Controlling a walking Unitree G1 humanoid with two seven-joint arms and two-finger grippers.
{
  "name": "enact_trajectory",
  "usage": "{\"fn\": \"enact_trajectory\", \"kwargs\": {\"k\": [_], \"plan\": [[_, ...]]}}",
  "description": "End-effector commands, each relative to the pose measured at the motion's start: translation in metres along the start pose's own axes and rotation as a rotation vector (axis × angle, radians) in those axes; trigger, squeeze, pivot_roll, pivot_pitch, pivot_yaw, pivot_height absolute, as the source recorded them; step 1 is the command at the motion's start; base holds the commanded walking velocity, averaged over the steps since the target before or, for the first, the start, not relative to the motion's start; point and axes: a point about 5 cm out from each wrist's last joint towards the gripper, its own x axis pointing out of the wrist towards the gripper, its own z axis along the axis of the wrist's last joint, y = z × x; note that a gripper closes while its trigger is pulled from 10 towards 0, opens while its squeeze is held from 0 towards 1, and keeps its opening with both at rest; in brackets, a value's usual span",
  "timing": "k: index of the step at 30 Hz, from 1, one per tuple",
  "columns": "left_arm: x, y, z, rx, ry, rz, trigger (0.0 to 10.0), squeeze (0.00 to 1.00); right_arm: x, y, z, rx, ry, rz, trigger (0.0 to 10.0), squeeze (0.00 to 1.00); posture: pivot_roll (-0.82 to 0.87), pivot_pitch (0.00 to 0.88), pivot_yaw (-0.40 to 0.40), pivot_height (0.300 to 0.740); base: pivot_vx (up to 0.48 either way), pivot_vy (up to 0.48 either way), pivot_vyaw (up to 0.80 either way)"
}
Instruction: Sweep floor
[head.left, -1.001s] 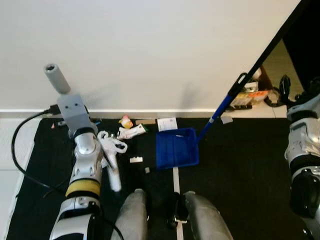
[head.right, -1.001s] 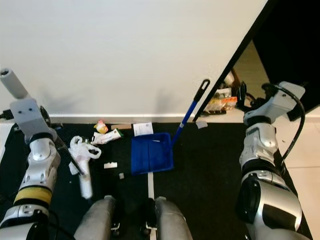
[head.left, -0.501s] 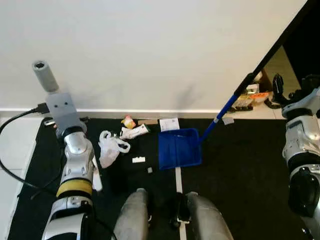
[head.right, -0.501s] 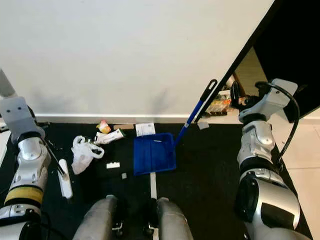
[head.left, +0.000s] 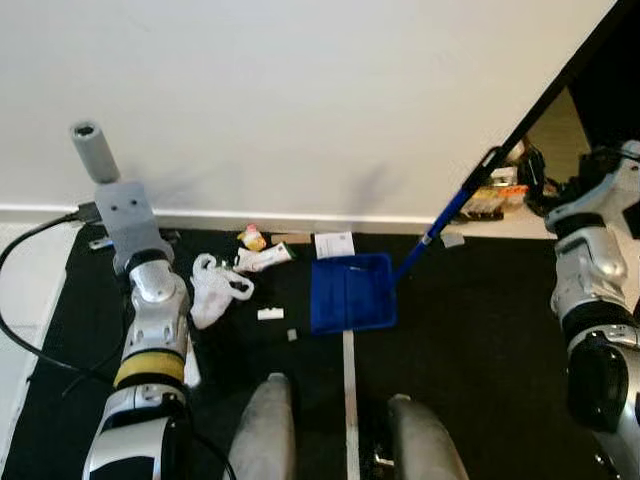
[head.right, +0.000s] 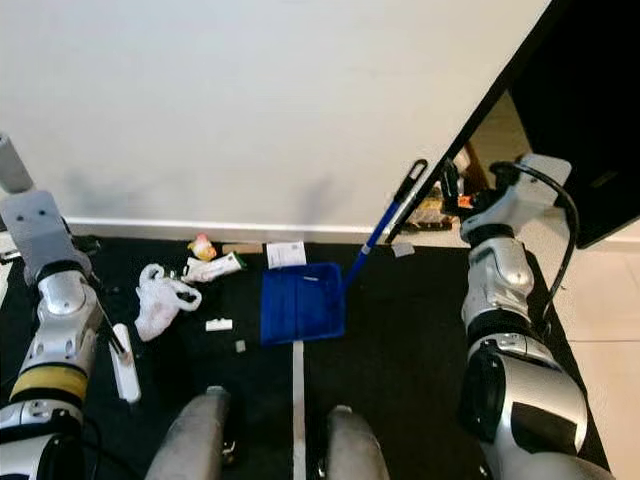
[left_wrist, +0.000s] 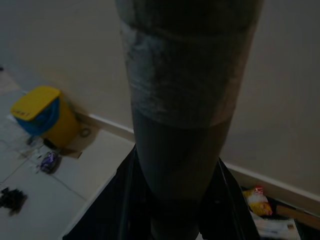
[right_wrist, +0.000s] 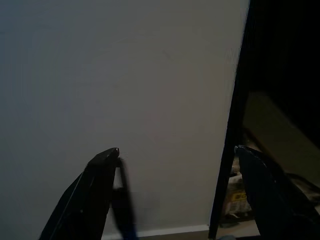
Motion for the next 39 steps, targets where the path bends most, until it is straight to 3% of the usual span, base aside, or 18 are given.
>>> {"fn": "enact_trajectory", "kwargs": {"k": [1,4,13,31,33,39], "plan": [[0.001,0.0,0.003,-0.008,-0.016,0.004,10.0,0.0,-0.003,0.0,-0.009,0.007,0.058,0.009,10.0,0.0,0.05,0.15,-0.061,0.731,0.0,0.0,0.0],[0.002,0.003,0.003,-0.011,-0.021,0.011,10.0,0.0,-0.005,0.005,-0.018,0.0,0.129,0.05,10.0,0.0,0.05,0.151,-0.061,0.731,0.0,0.0,0.0],[0.003,0.001,0.006,-0.005,-0.038,-0.014,10.0,0.0,-0.006,0.013,-0.023,-0.067,0.153,0.106,10.0,0.0,0.05,0.154,-0.061,0.731,0.0,0.0,0.15],[0.001,-0.007,0.012,-0.04,-0.067,-0.059,10.0,0.0,-0.007,0.012,-0.02,-0.087,0.144,0.116,10.0,0.0,0.05,0.153,-0.06,0.731,0.0,0.0,0.8],[0.001,-0.008,0.011,-0.027,-0.053,-0.062,10.0,0.0,-0.006,0.009,-0.017,-0.044,0.111,0.094,10.0,0.0,0.05,0.154,-0.058,0.731,0.0,0.0,0.0],[0.002,-0.008,0.011,-0.042,-0.043,-0.042,10.0,0.0,-0.007,0.01,-0.018,-0.047,0.112,0.107,10.0,0.0,0.05,0.156,-0.057,0.731,0.0,-0.08,0.0]]}}
